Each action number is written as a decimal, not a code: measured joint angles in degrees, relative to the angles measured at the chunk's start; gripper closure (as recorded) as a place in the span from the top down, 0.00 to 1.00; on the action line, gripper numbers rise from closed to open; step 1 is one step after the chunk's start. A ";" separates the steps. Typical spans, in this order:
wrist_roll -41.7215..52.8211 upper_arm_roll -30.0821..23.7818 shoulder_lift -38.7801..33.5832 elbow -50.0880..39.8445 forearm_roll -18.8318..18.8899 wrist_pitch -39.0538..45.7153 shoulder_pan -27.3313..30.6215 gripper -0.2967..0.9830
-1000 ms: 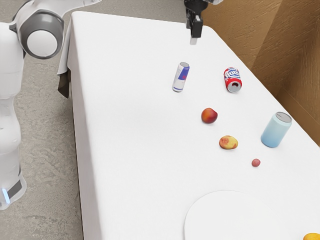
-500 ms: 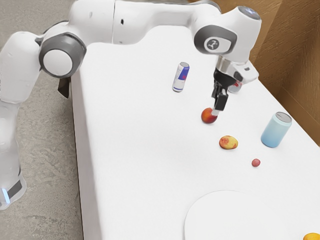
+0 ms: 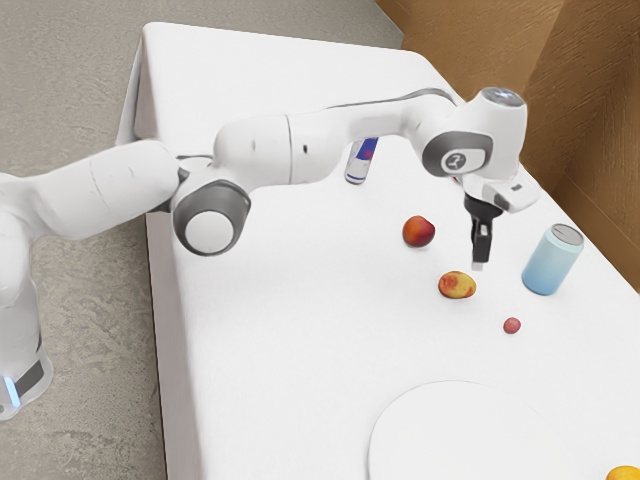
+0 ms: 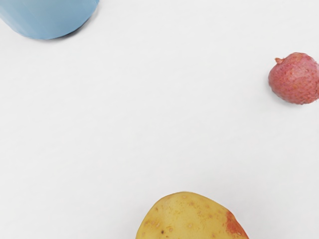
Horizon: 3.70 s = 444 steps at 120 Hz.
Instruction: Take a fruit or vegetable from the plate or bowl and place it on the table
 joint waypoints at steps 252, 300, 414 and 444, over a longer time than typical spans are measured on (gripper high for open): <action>-17.74 -1.72 -4.53 -0.78 -2.74 -7.81 0.70 0.77; -22.72 -3.58 3.40 9.81 1.76 -18.11 -1.79 0.77; -16.45 -4.33 7.06 9.65 2.66 -8.26 -0.41 0.77; -14.68 -4.52 7.47 9.45 2.37 -8.04 -0.72 0.77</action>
